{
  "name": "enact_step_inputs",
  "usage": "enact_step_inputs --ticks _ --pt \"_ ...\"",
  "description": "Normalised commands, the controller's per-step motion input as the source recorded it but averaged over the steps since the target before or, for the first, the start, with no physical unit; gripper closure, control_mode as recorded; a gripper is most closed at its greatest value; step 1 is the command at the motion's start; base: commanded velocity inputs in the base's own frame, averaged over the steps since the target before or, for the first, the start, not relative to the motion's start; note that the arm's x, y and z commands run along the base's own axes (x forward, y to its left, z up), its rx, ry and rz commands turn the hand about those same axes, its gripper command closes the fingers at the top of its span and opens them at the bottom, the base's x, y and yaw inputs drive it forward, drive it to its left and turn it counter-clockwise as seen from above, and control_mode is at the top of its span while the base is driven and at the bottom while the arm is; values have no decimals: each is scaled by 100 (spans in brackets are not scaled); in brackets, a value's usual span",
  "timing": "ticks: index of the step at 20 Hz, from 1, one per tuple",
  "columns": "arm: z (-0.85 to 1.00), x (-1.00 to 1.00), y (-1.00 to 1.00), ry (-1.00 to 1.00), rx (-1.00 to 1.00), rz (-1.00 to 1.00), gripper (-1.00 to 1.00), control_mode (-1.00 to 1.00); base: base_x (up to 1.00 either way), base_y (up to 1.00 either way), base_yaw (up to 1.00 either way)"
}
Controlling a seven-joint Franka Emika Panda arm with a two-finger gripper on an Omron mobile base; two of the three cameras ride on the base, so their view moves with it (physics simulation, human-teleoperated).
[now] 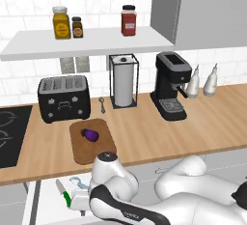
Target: Place the appropriate cutting tool for cutting the eggplant skin on the cutting board.
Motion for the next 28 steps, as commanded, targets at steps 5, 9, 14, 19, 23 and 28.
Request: enact_step_inputs --ticks 5,9,14,19,23,28 --pt "2 0 0 -9 0 0 -100 -100 0 0 0" --pt "4 0 0 -7 0 0 -100 -100 0 0 0" --pt "2 21 0 0 0 0 -100 -100 0 0 0" --pt "0 48 0 0 0 0 -100 -100 0 0 0" --pt "-6 34 7 0 -1 0 -100 -100 0 0 0" --pt "-43 0 2 2 -3 0 -100 -100 0 0 0"
